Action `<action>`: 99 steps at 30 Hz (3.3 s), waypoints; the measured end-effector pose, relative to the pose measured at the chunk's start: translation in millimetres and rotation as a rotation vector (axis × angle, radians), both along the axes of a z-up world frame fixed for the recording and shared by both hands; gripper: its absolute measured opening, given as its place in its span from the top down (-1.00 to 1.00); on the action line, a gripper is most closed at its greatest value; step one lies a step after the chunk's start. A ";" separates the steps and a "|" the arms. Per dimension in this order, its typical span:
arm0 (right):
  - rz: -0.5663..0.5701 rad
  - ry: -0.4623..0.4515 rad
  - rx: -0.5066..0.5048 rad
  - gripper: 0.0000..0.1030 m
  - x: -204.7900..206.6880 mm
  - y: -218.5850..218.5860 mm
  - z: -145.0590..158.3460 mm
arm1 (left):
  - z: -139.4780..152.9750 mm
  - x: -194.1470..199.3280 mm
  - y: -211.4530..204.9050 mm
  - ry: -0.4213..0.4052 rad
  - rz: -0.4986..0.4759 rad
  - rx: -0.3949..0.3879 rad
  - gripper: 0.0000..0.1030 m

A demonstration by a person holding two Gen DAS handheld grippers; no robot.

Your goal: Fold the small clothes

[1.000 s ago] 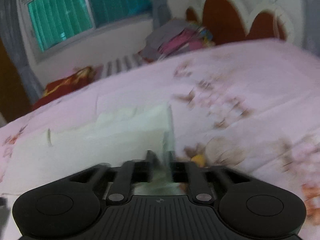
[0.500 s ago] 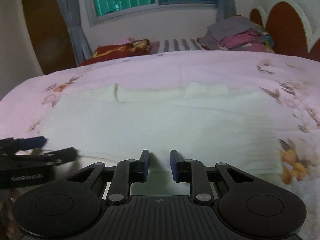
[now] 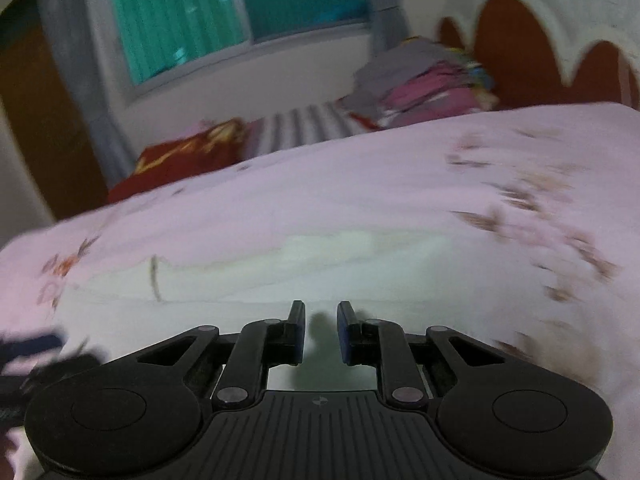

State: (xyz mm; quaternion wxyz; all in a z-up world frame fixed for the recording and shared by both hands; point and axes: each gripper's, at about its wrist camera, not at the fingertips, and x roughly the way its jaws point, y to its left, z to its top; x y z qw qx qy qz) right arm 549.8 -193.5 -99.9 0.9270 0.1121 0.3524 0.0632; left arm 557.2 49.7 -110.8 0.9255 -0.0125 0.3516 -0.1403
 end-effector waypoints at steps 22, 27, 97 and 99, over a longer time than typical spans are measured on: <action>-0.163 -0.012 -0.121 0.62 2.9 -35.2 -4.8 | -5.3 22.3 82.8 0.002 0.131 -0.091 -0.64; 0.042 -0.053 -0.053 -0.13 9.4 30.4 6.2 | -13.7 6.3 32.8 0.008 0.107 -0.034 -0.64; -0.047 0.131 0.058 0.17 -217.9 -62.1 33.6 | 7.5 -217.9 69.3 0.010 0.182 0.211 -0.91; -0.050 0.138 0.076 0.16 -238.6 -73.2 32.3 | 8.1 -240.5 67.8 0.015 0.181 0.210 -0.89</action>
